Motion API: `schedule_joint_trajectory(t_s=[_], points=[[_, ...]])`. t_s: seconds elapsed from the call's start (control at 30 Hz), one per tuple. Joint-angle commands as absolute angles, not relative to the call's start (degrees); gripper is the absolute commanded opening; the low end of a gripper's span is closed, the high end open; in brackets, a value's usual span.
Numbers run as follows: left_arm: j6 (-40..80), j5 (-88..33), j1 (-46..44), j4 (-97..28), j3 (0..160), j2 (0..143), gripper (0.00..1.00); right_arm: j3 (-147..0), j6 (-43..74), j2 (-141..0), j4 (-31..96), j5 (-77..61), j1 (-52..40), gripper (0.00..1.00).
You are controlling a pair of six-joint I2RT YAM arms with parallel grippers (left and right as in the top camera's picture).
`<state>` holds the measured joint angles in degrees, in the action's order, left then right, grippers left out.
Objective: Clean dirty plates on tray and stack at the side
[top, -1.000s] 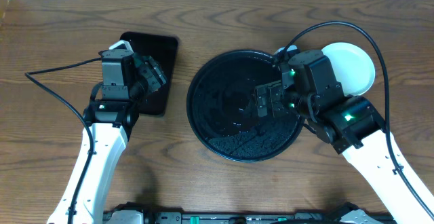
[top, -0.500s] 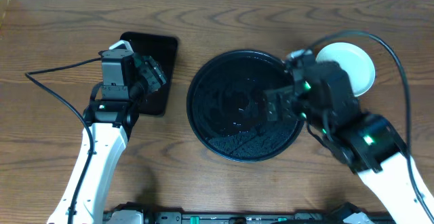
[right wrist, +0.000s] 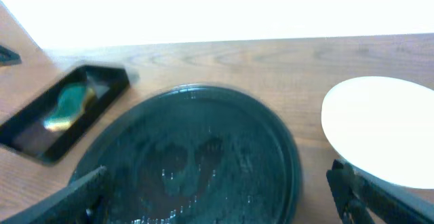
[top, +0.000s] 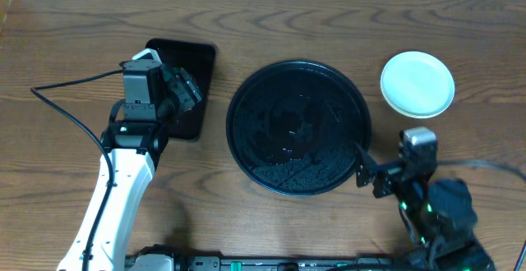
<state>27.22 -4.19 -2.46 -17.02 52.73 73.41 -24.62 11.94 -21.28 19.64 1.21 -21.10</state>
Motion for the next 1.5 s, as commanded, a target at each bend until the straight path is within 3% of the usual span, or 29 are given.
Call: schedule_joint_trajectory(t_s=[0.0, 0.23, 0.47, 1.17, 1.47], points=[[27.75, -4.29, -2.33, -17.15, 52.73, 73.41, 0.78, -16.14, 11.29, -11.88, 15.38, -1.93, -18.35, 0.99], [27.75, -4.29, -2.33, -17.15, 52.73, 73.41, 0.77, -6.09, 12.23, -0.32, 9.13, -1.98, -16.12, 0.99], [27.75, -4.29, -2.33, -17.15, 52.73, 73.41, 0.77, -0.21, 14.28, -0.32, -0.62, -1.98, -13.76, 0.99], [27.75, -4.29, -2.33, -17.12, 52.73, 73.41, 0.77, -0.32, 11.92, -0.32, 4.14, -1.78, -2.37, 0.99], [27.75, -4.29, -2.33, -17.15, 52.73, 73.41, 0.77, -0.32, 11.92, -0.34, 4.14, -1.78, -2.24, 0.99]])
